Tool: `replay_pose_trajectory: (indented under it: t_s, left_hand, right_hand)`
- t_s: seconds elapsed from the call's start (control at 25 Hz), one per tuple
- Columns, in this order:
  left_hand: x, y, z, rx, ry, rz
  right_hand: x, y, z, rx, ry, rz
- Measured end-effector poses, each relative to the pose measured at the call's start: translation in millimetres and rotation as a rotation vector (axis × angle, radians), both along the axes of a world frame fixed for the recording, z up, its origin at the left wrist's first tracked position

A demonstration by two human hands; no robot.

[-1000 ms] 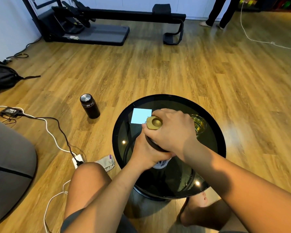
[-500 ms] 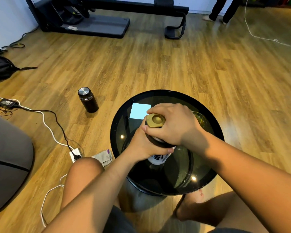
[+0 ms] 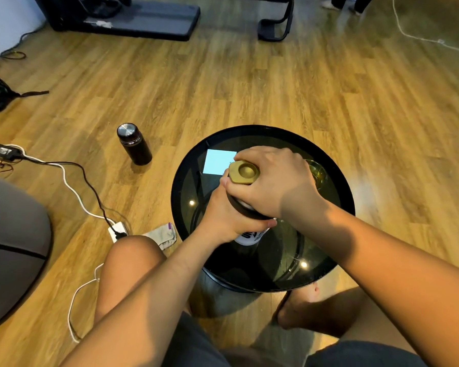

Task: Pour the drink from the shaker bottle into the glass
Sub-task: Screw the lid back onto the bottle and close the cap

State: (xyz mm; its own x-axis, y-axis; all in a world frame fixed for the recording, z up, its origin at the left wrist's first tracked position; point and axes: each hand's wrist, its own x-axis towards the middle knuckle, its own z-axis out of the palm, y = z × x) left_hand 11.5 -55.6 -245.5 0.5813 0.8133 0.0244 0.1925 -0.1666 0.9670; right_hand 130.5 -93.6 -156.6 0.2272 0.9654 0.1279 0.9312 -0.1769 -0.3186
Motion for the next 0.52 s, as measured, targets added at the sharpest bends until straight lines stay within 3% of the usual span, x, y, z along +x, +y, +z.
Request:
replay_pose_trajectory:
  t_s: [0.52]
  left_hand:
    - [2.9, -4.9, -1.4, 0.004, -0.014, -0.011]
  right_hand:
    - [-3.8, -1.6, -5.1, 0.021, -0.072, -0.063]
